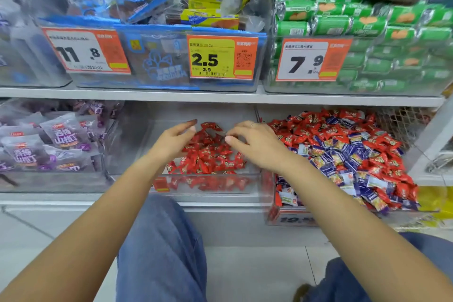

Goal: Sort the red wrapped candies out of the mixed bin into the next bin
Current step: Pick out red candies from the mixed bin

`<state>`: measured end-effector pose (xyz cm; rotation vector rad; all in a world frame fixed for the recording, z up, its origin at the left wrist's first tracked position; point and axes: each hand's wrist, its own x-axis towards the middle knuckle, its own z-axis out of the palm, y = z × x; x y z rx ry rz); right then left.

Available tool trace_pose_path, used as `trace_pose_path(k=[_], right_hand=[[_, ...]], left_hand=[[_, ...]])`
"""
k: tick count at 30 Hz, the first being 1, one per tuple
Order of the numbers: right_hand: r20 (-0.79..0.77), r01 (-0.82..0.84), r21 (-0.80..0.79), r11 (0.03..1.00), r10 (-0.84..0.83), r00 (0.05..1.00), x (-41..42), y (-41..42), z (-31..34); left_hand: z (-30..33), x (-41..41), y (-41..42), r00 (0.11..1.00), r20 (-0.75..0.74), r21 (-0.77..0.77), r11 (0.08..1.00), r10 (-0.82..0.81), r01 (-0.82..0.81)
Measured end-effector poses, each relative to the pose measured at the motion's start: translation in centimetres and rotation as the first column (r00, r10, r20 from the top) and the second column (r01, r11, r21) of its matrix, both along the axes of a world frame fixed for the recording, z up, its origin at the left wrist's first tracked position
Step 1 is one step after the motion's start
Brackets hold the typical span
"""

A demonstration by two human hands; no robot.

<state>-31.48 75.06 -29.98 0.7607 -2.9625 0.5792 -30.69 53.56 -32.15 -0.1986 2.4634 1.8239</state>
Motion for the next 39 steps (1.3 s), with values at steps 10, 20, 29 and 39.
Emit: trace_pose_path(k=[10,20,29,39], right_hand=[[-0.015,0.3,-0.253,0.92,-0.314,0.949,4.2,13.3,-0.7],[-0.067,0.348,-0.037,0.937,-0.35,0.934,0.8,16.3,-1.6],[0.143,0.355,0.189,0.916,-0.383,0.913,-9.6,10.4,-1.9],[0.37,0.077,0.041,0.996,-0.087,0.925,-6.3,11.3,-1.6]], left_hand=[[0.6,0.8,5.1,0.984,-0.16,-0.293,0.956,-0.074,0.024],[-1.3,2.3,17.9,0.988,-0.077,-0.233,0.966,-0.134,0.113],[-2.0,2.4,18.3,0.99,-0.119,-0.302,0.953,-0.074,0.035],[-1.9,2.6,18.5,0.992,-0.114,-0.281,0.959,-0.057,0.023]])
